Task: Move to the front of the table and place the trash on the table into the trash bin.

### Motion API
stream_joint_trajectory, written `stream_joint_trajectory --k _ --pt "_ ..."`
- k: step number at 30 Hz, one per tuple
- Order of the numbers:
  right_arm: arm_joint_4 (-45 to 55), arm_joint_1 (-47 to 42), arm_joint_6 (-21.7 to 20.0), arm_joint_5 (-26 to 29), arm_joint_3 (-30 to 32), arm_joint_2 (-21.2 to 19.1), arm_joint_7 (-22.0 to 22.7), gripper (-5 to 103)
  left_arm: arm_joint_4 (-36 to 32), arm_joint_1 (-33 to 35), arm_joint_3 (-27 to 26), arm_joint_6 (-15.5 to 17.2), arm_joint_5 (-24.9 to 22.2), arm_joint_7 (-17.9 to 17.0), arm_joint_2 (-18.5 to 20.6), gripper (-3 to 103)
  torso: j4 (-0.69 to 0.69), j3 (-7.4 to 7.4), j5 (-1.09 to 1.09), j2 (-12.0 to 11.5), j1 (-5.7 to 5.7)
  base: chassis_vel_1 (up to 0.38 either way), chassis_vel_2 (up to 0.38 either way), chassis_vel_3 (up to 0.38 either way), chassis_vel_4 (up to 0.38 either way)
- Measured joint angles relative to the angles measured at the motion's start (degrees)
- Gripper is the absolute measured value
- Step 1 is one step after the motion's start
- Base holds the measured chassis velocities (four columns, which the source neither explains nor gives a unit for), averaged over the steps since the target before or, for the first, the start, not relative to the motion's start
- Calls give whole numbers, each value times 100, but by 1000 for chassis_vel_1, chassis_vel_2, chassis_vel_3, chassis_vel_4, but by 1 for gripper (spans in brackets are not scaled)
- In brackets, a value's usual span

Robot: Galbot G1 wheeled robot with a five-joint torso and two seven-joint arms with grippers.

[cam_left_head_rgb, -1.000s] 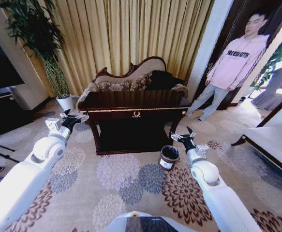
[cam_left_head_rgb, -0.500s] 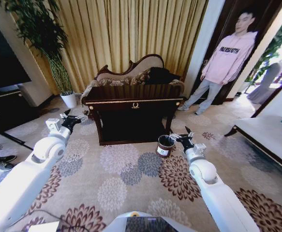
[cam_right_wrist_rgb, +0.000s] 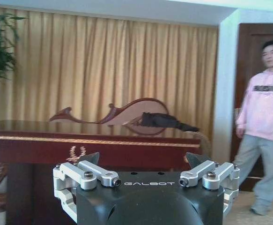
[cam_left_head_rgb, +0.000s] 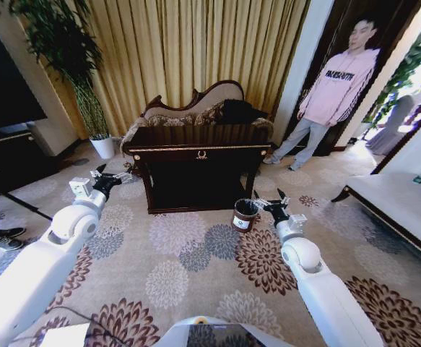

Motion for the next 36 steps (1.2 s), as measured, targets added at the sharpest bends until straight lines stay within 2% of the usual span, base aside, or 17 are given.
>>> stream_joint_trajectory --k 3,13,21,33,36 --pt "135 -1 -211 -41 281 10 296 100 116 41 -193 -62 75 6 -73 100 -1 -3 2 5 -7 0 0 0 0" --pt "539 -268 -421 113 615 -127 339 100 233 302 -541 -193 122 257 -154 100 -1 -2 0 3 -4 0 0 0 0" --pt "1193 -523 -768 617 803 -399 442 100 52 366 -665 -59 86 433 -125 100 -1 -2 0 4 -4 0 0 0 0" --pt "1370 -706 -776 764 864 -428 421 100 -66 651 -922 -91 30 529 -85 100 0 -2 0 3 -4 0 0 0 0" --pt "1476 -767 -781 932 877 -476 355 100 -100 671 -943 -143 -20 656 -65 100 -1 -2 1 3 -4 0 0 0 0"
